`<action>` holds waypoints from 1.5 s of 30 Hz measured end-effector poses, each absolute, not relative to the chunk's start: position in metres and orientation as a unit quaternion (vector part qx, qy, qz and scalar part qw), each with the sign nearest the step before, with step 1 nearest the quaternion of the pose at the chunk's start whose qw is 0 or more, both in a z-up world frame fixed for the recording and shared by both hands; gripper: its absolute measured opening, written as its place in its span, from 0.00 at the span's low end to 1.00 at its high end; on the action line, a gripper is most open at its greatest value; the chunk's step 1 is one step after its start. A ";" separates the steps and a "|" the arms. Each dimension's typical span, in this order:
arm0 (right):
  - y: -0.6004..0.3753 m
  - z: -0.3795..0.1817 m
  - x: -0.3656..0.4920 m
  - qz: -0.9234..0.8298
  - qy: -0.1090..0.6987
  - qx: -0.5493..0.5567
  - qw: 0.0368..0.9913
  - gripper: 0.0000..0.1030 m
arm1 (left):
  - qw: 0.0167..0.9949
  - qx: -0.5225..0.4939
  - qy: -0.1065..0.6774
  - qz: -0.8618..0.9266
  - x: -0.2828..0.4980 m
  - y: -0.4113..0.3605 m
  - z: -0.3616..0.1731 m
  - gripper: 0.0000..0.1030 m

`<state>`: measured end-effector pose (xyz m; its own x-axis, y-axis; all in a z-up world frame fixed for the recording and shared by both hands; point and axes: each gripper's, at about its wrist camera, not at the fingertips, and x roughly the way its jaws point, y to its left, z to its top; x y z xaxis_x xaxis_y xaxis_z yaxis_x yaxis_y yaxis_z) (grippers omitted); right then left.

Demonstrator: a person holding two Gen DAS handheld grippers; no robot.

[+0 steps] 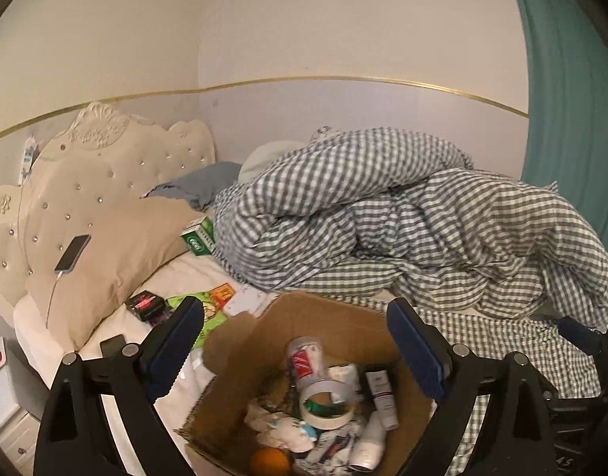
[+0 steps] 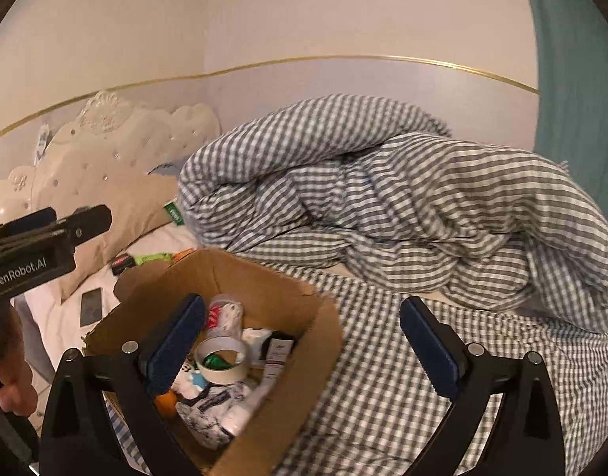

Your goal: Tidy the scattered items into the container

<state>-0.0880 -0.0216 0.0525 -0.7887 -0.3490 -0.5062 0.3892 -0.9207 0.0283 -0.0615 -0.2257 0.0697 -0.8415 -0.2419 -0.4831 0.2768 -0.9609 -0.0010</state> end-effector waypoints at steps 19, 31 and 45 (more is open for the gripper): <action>0.152 0.091 -0.036 -0.965 0.001 0.252 0.074 1.00 | 0.045 0.231 0.025 -0.971 -0.034 -0.072 0.113 1.00; 0.241 0.084 -0.002 -0.964 -0.036 0.262 0.011 1.00 | -0.050 0.252 0.000 -0.966 -0.010 0.031 0.109 1.00; 0.273 0.070 0.004 -0.960 -0.053 0.273 -0.010 1.00 | -0.075 0.255 -0.009 -0.964 -0.006 0.068 0.105 1.00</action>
